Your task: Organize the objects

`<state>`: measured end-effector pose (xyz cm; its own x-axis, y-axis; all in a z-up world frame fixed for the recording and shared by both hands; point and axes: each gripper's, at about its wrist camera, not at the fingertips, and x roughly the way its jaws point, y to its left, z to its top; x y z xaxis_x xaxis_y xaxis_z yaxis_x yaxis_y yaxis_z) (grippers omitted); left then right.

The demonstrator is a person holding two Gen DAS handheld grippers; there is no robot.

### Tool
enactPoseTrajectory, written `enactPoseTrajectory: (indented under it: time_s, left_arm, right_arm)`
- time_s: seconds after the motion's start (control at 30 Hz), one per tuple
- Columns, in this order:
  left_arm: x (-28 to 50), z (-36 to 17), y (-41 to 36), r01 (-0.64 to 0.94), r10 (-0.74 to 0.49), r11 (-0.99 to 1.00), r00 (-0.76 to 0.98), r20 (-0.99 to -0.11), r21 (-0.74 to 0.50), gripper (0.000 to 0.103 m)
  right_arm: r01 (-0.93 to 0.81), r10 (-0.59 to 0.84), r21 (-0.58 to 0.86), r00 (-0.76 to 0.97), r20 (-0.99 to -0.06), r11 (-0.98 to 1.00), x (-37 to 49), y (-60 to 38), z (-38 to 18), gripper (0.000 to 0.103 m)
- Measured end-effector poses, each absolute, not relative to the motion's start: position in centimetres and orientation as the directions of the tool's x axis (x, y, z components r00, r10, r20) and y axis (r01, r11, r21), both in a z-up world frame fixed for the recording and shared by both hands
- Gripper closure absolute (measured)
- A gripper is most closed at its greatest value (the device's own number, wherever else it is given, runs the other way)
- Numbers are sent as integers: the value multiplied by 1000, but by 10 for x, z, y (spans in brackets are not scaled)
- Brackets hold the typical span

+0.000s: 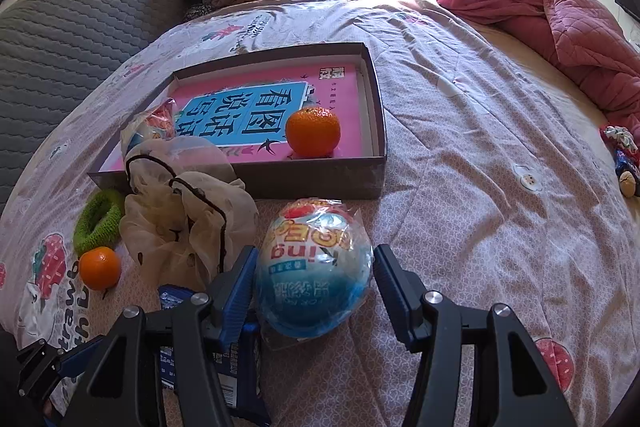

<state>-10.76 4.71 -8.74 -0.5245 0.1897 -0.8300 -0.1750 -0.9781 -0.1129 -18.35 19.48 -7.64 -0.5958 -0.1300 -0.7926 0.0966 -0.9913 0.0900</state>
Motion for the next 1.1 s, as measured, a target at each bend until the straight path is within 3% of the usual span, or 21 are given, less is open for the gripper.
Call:
enactPoseTrajectory:
  time_s: [0.33, 1.1]
  left_arm:
    - [-107, -88, 46, -186, 195, -976, -530, -826, -111, 70]
    - [-103, -66, 40, -180, 179, -980, -597, -782, -87, 70]
  right_arm:
    - [112, -137, 86, -617, -775, -990, -176, 199, -69, 47]
    - [238, -239, 94, -709, -664, -967, -137, 182, -28, 47]
